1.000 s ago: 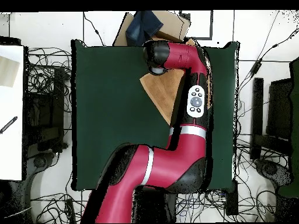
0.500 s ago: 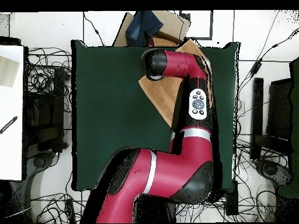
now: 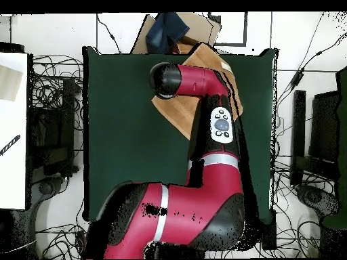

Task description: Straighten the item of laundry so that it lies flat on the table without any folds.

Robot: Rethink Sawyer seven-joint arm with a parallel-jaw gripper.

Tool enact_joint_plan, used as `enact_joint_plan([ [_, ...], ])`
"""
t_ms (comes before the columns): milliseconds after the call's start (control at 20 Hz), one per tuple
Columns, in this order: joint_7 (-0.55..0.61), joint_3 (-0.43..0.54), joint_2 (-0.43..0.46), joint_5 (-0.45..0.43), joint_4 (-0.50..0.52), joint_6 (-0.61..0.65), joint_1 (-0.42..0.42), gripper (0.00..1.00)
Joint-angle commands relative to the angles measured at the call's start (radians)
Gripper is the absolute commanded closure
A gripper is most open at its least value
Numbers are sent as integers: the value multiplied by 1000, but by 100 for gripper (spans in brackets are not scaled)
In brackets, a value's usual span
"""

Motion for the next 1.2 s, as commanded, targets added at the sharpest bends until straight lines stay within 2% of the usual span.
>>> enact_joint_plan([
  [50, 379, 21, -65, 110, 243, -73, 66, 100],
  [150, 389, 27, -88, 132, 278, -93, 72, 100],
  [650, 553, -51, -125, 219, 296, -129, 193, 100],
  [950, 580, -78, -127, 246, 307, -148, 228, 100],
  [1200, 564, -78, -123, 256, 319, -171, 226, 100],
])
